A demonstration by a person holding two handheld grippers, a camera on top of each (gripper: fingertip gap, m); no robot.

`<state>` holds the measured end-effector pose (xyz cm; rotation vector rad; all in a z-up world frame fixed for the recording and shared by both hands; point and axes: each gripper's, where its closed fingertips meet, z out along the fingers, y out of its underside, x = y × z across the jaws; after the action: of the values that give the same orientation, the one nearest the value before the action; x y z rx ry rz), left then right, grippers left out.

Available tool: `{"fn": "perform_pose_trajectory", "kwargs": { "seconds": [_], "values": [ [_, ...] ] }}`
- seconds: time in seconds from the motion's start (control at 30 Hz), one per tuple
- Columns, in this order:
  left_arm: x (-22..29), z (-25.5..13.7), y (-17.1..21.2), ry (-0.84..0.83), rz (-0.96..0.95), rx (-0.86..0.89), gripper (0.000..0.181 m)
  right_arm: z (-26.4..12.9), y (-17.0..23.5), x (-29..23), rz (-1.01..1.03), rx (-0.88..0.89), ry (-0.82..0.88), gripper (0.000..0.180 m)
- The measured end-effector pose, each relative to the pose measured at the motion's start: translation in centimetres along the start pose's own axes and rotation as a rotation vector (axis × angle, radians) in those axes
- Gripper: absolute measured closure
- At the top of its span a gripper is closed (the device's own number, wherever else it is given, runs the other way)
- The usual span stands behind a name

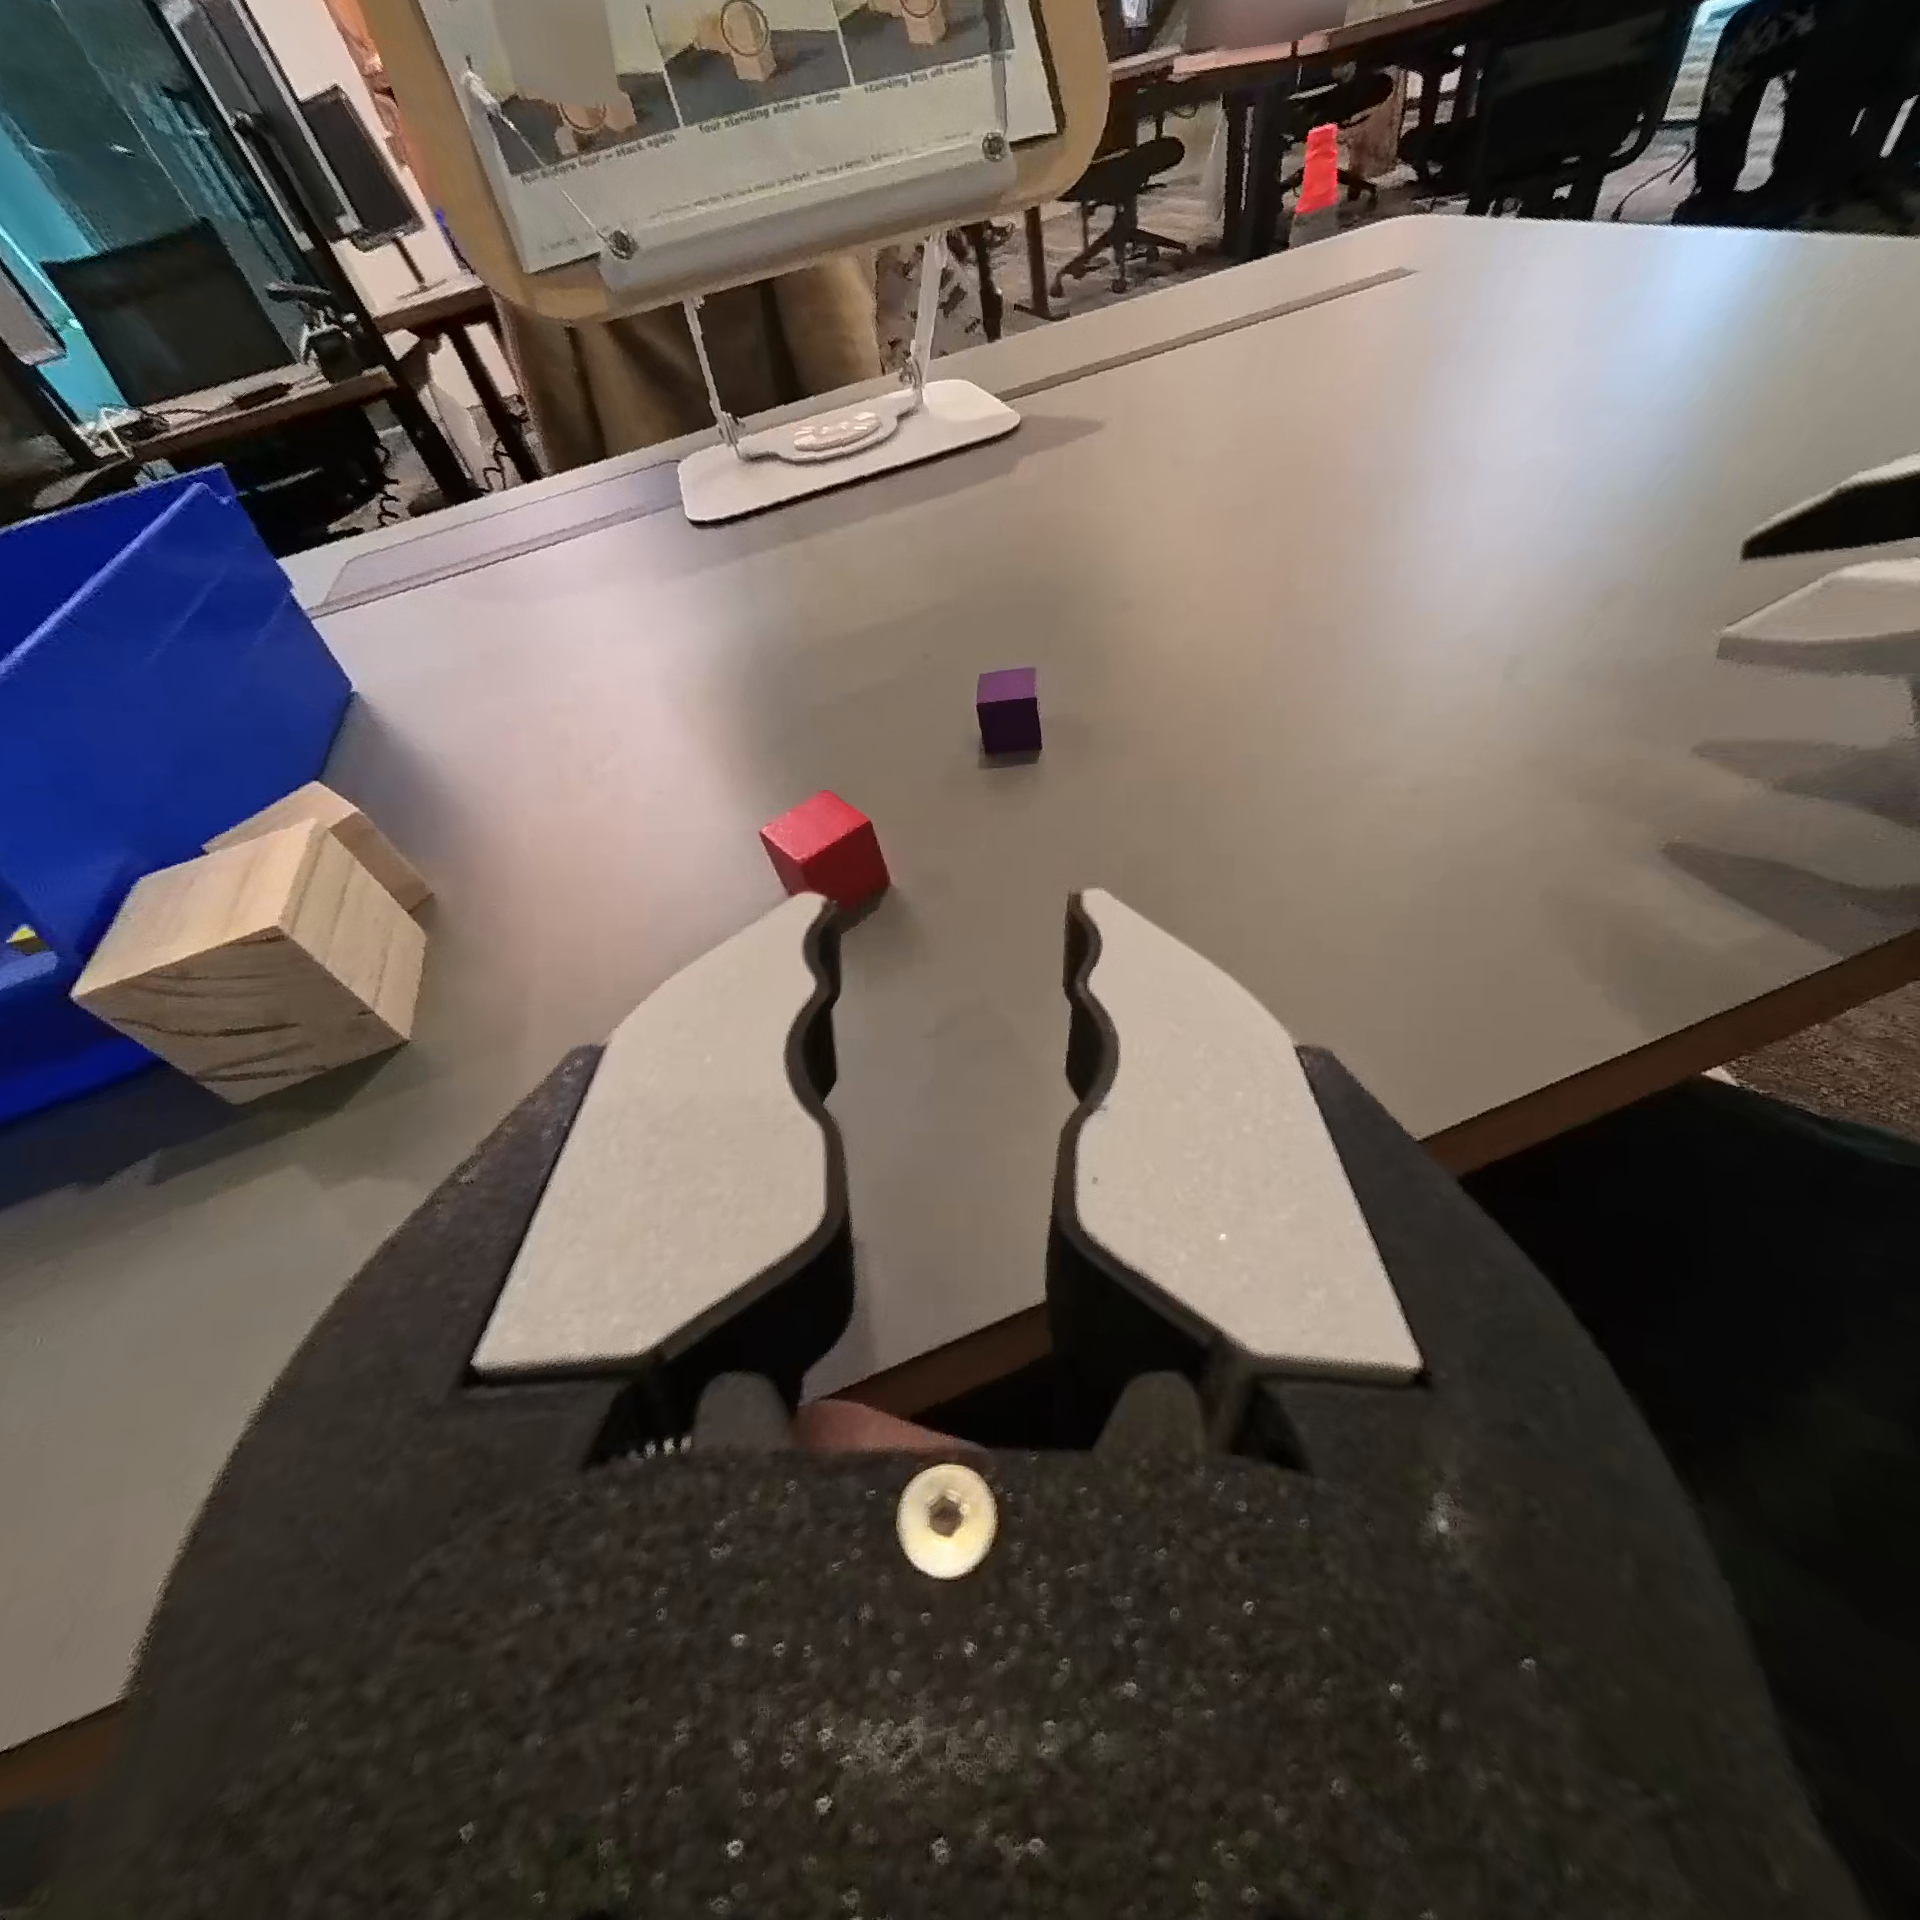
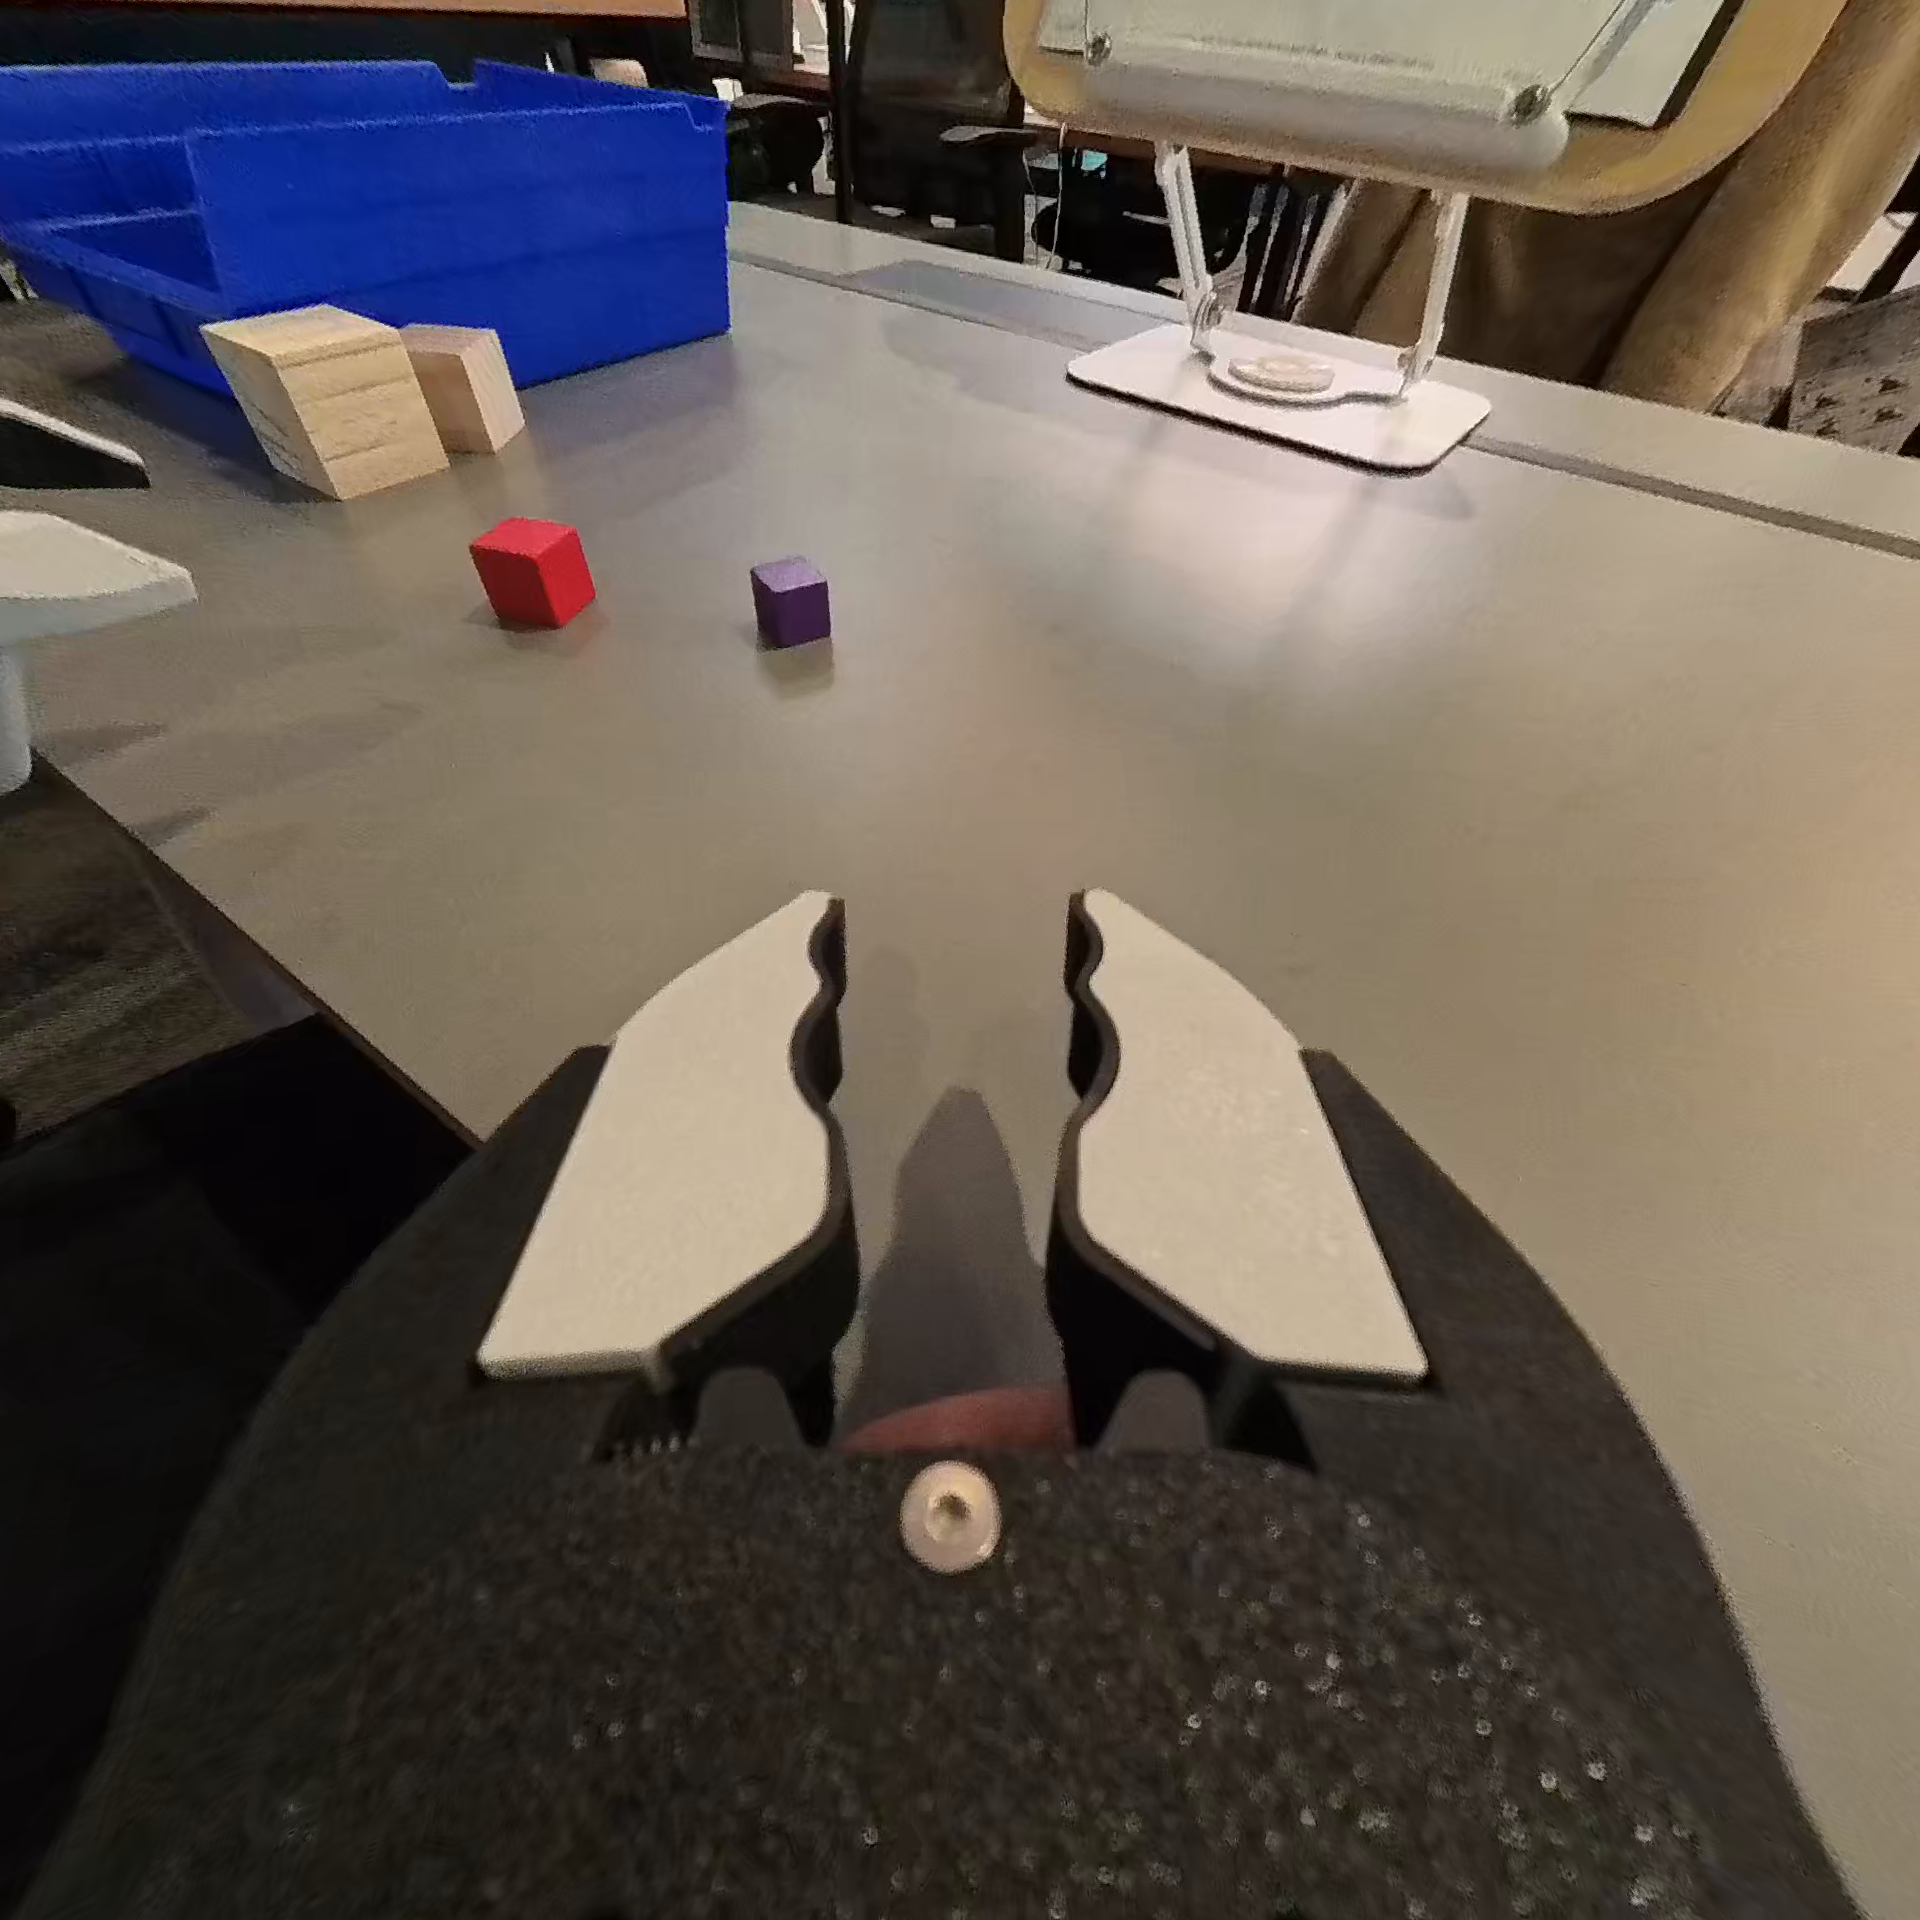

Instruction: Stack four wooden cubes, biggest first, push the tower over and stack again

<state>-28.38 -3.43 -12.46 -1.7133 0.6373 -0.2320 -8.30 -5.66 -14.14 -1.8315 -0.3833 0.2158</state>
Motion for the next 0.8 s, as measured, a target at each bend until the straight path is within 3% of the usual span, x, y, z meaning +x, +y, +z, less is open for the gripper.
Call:
{"fn": "perform_pose_trajectory", "kwargs": {
  "seconds": [0.47,0.57,0.8],
  "values": [
    [-0.8,0.5,0.7,0.005,-0.013,-0.053,0.137,-0.1,0.0,0.0,-0.01,-0.006,0.003,0.14],
    [-5.0,0.6,0.1,-0.129,-0.027,-0.09,0.135,-0.3,-0.2,0.0,-0.001,-0.003,0.0,0.14],
    [-17.2,4.3,4.5,-0.288,-0.263,-0.373,0.093,-0.5,-0.7,-1.1,-0.036,0.002,-0.018,0.142]
  ]
}}
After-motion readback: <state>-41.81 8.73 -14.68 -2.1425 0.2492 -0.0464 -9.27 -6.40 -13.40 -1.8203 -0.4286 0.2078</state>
